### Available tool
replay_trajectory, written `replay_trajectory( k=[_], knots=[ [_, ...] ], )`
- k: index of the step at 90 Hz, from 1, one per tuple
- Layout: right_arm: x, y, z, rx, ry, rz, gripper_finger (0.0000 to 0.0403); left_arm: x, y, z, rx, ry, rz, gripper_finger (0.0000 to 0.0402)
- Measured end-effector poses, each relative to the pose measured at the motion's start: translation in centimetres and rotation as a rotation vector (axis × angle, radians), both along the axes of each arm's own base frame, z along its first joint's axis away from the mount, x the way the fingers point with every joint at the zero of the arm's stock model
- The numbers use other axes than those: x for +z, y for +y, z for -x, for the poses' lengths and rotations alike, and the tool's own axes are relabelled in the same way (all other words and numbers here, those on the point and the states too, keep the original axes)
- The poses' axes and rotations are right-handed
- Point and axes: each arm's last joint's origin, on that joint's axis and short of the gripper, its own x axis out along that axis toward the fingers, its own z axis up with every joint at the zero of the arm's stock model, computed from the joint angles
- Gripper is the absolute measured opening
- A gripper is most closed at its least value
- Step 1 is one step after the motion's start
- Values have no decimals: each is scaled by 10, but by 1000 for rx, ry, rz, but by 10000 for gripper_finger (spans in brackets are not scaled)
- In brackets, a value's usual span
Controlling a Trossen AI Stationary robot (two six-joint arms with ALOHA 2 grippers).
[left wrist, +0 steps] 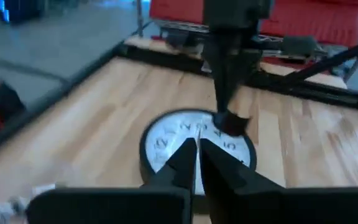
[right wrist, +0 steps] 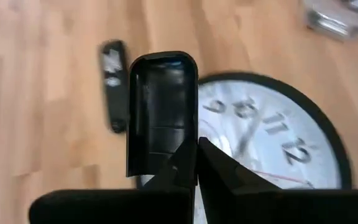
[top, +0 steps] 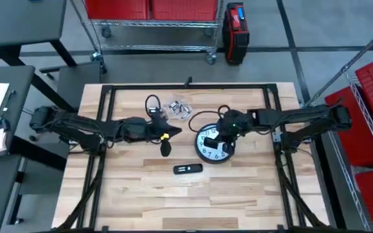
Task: Insert battery
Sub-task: Close the remote battery cover
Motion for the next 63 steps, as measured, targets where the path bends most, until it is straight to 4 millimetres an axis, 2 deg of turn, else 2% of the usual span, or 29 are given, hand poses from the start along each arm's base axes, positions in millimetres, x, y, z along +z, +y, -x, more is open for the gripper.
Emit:
replay_trajectory(
  k=[12, 23, 30, 44, 55, 63],
  knots=[
    [15, 0, -4, 43, -52, -46, 0, 33, -1, -4, -46, 97, -160, 60],
    [28, 0, -7, 79, -94, -85, 0, 51, -1, -7, -97, 220, -342, 111],
    [36, -2, -9, 92, -124, -111, 0, 62, -4, -12, -138, 223, -455, 140],
    [51, -4, -11, 99, -174, -132, 0, 64, -16, -30, -223, 276, -702, 179],
    [62, -8, -14, 113, -237, -191, 0, 53, -23, -49, -292, 351, -896, 184],
    [66, -10, -15, 116, -256, -204, 0, 48, -27, -62, -312, 358, -975, 183]
  ],
)
